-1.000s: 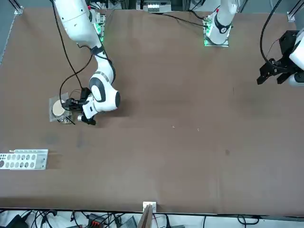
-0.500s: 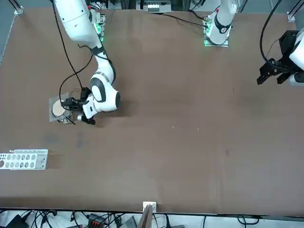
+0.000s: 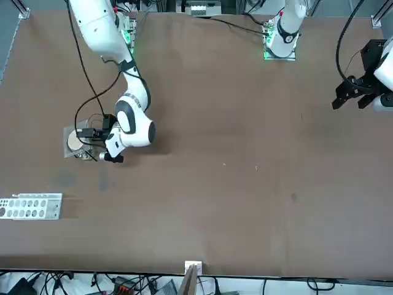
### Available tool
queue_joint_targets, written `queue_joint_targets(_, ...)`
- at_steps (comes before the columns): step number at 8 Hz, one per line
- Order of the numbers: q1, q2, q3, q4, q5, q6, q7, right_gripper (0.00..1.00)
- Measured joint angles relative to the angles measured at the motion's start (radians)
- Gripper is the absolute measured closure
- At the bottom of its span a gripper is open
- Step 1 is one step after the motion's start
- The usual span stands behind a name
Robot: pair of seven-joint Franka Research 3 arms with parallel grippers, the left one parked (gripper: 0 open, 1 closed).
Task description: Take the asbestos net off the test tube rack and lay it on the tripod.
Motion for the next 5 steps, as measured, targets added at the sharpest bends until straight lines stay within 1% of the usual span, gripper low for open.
queue_joint_targets(2, 0.012, -0.010, 0.000, 0.182, 0.173, -0.129, -0.167, 0.01)
queue_joint_targets(4, 0.015, -0.026, -0.002, 0.353, 0.274, -0.259, -0.292, 0.01)
queue_joint_targets(5, 0.011, -0.028, -0.010, 0.425, 0.302, -0.290, -0.353, 0.01)
